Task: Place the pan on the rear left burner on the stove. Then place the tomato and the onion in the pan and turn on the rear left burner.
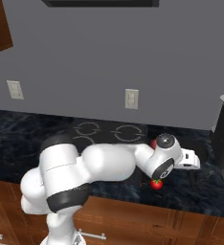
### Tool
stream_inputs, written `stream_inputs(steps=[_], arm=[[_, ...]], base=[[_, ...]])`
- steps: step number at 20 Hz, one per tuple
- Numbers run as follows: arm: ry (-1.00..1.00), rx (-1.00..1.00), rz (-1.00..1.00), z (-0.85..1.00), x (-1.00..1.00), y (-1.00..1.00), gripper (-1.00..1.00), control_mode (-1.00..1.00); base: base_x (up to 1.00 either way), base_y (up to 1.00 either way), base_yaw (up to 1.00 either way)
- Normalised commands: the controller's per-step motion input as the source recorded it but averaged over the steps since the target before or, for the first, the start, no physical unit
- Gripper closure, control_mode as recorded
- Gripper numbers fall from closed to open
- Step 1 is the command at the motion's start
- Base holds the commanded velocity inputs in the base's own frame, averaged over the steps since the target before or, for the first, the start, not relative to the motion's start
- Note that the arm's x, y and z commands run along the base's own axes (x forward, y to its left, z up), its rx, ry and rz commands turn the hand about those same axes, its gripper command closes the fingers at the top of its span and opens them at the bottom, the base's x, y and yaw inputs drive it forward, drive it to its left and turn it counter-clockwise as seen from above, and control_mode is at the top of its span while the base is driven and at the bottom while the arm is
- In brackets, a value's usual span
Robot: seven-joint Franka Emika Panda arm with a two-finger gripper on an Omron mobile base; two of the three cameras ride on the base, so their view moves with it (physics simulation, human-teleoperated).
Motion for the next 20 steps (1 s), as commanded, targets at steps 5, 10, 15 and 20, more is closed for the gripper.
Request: stream_inputs(steps=[5,10,15,20], arm=[[0.00,0.00,0.00,0.00,-0.05,-0.22,-1.00,-1.00],[0.00,0.01,0.00,-0.01,-0.02,-0.19,-1.00,-1.00],[0.00,0.01,0.00,-0.18,-0.01,-0.10,-1.00,-1.00],[0.00,0.01,0.00,-0.25,-0.05,0.00,-1.00,-1.00]], base=[[0.00,0.00,0.00],[0.00,0.00,0.00],[0.00,0.00,0.00],[0.00,0.00,0.00]])
